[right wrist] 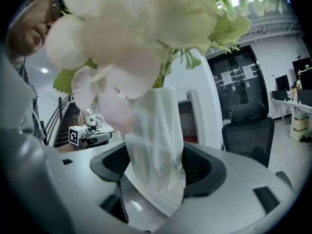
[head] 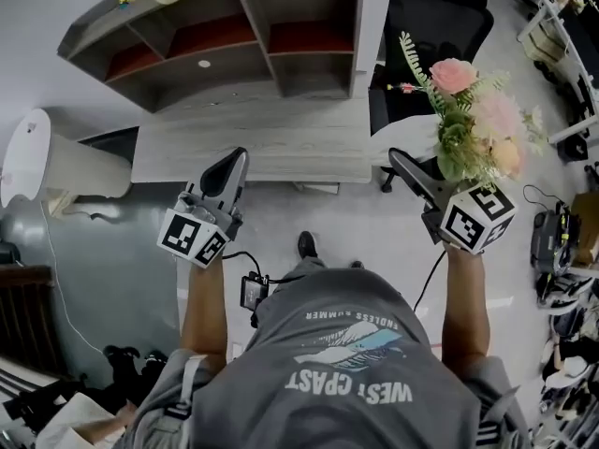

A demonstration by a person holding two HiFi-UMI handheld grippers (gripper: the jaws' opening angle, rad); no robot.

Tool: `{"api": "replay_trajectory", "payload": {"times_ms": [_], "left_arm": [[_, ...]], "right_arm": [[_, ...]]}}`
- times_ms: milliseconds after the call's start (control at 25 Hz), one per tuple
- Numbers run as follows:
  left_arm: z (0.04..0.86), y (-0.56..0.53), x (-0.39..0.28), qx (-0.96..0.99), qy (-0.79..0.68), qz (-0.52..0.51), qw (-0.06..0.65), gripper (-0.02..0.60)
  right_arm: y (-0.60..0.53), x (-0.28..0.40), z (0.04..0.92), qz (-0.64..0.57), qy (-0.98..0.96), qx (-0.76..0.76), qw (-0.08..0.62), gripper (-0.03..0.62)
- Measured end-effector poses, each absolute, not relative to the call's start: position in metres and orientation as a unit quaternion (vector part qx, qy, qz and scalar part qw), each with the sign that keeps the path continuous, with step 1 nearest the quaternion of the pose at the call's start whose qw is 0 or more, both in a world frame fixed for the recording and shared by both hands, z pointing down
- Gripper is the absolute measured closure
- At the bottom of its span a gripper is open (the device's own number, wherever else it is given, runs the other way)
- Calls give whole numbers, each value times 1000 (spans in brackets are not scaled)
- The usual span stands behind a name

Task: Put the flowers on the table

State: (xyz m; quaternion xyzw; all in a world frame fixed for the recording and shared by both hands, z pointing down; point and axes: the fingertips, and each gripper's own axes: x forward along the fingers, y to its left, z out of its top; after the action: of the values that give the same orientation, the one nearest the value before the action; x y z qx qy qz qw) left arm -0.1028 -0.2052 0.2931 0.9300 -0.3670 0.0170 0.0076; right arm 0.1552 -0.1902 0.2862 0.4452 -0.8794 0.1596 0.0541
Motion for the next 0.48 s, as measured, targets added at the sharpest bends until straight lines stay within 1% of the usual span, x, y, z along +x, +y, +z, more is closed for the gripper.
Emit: {"api": "replay_trajectory", "payload": {"times_ms": [280, 480], "left_arm": [[314, -263, -121, 943, -333, 9, 19, 566], [304, -268, -114, 952, -306, 5, 17, 566]], "right_arm": [[-238, 130, 305, 165, -863, 474, 59, 251], [-240, 128, 301, 166, -853, 490, 60, 252]]}}
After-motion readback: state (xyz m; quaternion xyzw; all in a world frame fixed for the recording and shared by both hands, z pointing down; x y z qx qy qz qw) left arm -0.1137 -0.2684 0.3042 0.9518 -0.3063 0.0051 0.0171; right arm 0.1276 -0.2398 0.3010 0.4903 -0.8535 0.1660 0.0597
